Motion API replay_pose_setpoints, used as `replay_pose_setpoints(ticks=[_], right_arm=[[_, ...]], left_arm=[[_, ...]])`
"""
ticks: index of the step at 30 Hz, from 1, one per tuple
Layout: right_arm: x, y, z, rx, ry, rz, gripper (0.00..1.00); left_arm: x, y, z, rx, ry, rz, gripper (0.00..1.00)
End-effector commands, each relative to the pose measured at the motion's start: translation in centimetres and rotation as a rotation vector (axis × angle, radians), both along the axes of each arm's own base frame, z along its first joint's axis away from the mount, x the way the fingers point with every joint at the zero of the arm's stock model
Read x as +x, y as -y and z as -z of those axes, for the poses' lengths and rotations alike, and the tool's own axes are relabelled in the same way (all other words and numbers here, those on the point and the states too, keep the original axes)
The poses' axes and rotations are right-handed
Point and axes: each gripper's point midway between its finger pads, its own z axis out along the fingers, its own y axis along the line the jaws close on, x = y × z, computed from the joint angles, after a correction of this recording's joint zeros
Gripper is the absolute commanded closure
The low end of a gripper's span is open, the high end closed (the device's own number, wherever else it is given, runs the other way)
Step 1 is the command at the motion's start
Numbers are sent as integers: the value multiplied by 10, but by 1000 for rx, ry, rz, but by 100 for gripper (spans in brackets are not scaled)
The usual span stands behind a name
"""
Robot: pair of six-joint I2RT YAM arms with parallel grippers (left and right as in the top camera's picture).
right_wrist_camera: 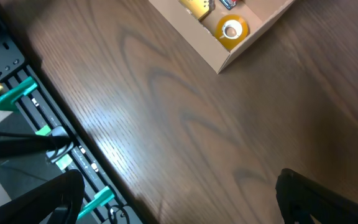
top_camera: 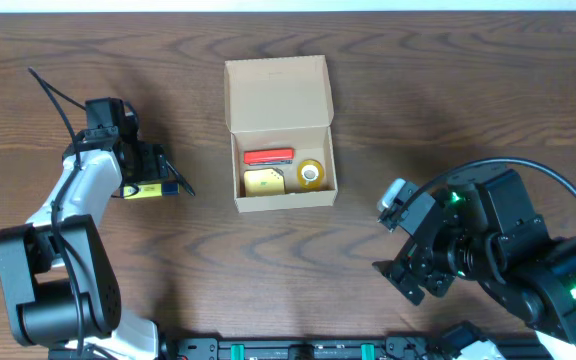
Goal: Pack container
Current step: 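Reach the left gripper to the blue-and-white staples box, then grasp the staples box with the left gripper and lift it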
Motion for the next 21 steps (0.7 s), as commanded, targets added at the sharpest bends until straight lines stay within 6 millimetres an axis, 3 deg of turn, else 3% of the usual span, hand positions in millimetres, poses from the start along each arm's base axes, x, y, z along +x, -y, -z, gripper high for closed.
replay_pose_setpoints(ticks=[1,9,21], right_arm=[[1,1,0,4,-6,19,1],[1,1,0,4,-6,19,1],[1,1,0,4,-6,19,1]], left_arm=[[-1,-4,10,-2,-20,-65,15],[-3,-3,26,-18,-54,-95,15],[0,5,30,12,-57,-70,21]])
